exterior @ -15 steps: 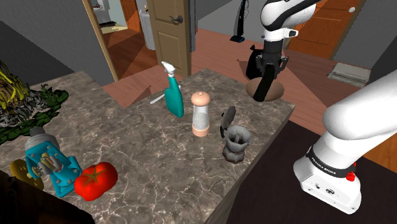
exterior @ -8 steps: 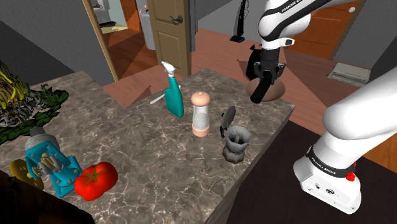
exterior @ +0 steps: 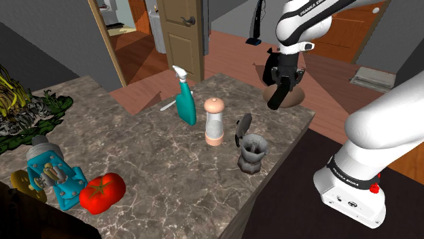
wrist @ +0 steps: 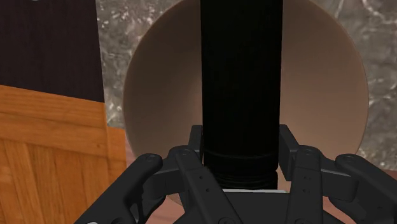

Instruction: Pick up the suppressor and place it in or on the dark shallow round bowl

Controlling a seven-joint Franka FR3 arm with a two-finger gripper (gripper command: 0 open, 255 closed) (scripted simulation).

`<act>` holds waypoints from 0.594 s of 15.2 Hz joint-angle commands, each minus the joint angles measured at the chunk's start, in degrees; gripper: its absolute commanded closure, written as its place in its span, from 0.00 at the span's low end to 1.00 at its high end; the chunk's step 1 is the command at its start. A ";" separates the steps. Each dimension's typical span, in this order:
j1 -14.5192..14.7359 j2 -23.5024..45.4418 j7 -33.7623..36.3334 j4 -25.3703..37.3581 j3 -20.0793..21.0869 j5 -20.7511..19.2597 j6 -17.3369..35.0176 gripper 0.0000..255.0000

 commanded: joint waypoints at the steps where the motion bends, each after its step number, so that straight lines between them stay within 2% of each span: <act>1: 0.07 0.22 -0.01 -0.27 0.06 0.08 -0.08 0.00; 6: 0.10 0.14 0.02 -0.31 0.09 0.11 -0.13 0.00; 9: 0.30 -1.74 -0.17 4.05 0.24 0.48 -6.37 0.00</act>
